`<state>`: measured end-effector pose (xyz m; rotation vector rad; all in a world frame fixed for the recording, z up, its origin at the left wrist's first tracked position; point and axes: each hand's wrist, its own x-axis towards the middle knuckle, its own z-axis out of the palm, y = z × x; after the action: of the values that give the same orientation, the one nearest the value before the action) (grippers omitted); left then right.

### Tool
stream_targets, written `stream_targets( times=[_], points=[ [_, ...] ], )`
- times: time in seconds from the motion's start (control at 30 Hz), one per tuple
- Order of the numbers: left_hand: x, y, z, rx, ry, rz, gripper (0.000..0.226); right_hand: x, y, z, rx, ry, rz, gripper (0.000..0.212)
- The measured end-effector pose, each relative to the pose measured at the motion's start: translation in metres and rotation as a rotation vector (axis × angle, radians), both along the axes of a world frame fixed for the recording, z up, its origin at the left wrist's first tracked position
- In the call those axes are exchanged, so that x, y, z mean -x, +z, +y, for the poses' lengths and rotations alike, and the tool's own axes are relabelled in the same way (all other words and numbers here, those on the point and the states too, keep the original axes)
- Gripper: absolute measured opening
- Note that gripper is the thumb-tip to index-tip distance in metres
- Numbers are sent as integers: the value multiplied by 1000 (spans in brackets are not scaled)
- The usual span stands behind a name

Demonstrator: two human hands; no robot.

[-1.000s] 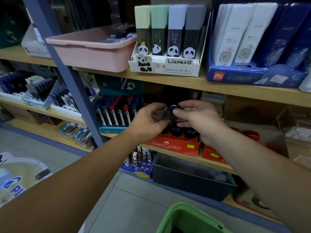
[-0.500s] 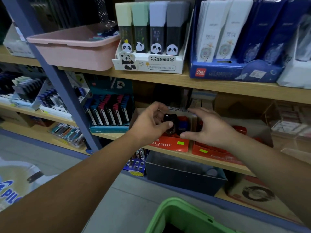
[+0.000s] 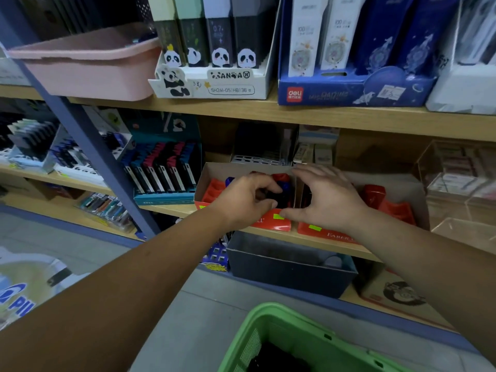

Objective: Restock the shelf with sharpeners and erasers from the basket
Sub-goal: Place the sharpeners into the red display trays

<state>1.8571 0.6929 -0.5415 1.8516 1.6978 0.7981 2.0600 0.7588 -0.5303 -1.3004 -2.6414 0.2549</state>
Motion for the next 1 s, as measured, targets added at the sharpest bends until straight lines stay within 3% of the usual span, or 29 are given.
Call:
stream_targets(
  times=[0.17,0.3,0.4,0.5,0.57,0.73,0.93,1.0],
  points=[
    [-2,11,-7,-43,15,229,35,2,-1,-4,-34,-8,-18,101],
    [0,20,-31,-117,29,201,57,-5,8,-21,-110,11,-8,96],
    [-3,36,-56,-54,85,229,52,-19,16,-49,-186,39,-8,85],
    [-15,51,-83,46,37,329,34,-36,25,-94,-142,112,38,55],
    [-29,49,-102,148,-46,391,23,-47,22,-129,-23,163,-16,41],
    [-73,-7,-152,407,-190,348,19,-54,-40,-192,447,221,-231,36],
    [-96,-117,-223,649,-50,178,26,-57,-178,-248,863,81,-115,26],
    [-95,-145,-247,739,-47,181,30,-51,-218,-273,973,73,-87,32]
  ],
)
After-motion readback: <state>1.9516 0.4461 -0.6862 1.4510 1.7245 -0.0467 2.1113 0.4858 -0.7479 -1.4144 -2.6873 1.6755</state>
